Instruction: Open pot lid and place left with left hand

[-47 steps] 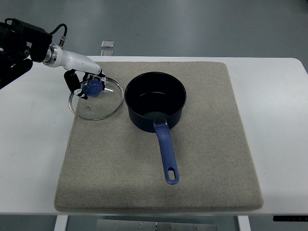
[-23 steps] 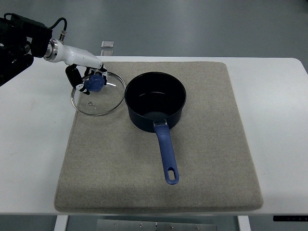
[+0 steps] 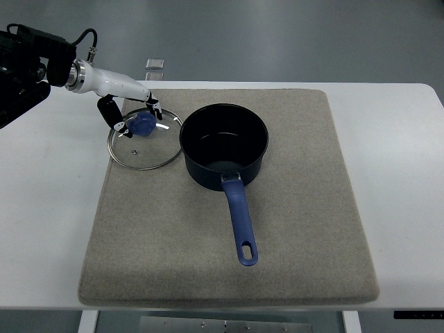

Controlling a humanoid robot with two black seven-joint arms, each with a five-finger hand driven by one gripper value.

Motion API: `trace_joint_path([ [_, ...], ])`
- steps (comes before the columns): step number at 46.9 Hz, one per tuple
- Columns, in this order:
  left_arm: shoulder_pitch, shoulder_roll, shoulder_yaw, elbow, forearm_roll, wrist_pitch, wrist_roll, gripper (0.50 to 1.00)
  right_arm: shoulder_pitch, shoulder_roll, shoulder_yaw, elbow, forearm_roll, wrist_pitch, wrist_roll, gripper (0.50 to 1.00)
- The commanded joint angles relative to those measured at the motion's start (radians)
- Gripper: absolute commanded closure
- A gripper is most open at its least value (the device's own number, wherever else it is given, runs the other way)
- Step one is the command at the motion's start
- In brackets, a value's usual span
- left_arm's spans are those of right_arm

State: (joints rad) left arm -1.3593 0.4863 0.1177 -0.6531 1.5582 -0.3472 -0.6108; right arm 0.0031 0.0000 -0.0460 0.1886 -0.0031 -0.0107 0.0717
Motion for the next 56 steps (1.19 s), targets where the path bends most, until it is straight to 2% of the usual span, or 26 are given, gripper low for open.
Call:
trace_joint_path([
  [1, 0.000, 0.000, -0.003, 0.001, 0.000, 0.002, 0.000, 0.621, 0.000, 0.000, 0.000, 0.000, 0.000, 0.000, -0.001, 0.583],
  [11, -0.017, -0.002, -0.015, -0.007, -0.018, 0.004, 0.000, 0.617, 0.000, 0.000, 0.000, 0.000, 0.000, 0.000, 0.000, 0.583],
  [16, -0.046, 0.001, -0.023, -0.007, -0.110, 0.002, 0.000, 0.574, 0.000, 0.000, 0.000, 0.000, 0.000, 0.000, 0.000, 0.583],
  [25, -0.093, 0.006, -0.023, 0.003, -0.260, -0.003, 0.000, 0.574, 0.000, 0.000, 0.000, 0.000, 0.000, 0.000, 0.000, 0.583],
  [40, -0.063, 0.000, -0.036, 0.046, -0.521, 0.014, 0.000, 0.574, 0.000, 0.000, 0.000, 0.000, 0.000, 0.000, 0.000, 0.583],
  [50, -0.038, -0.044, -0.036, 0.118, -0.834, 0.137, 0.000, 0.566, 0.000, 0.000, 0.000, 0.000, 0.000, 0.000, 0.000, 0.583],
  [56, 0.002, -0.126, -0.033, 0.226, -1.046, 0.181, 0.000, 0.568, 0.000, 0.000, 0.000, 0.000, 0.000, 0.000, 0.000, 0.583],
])
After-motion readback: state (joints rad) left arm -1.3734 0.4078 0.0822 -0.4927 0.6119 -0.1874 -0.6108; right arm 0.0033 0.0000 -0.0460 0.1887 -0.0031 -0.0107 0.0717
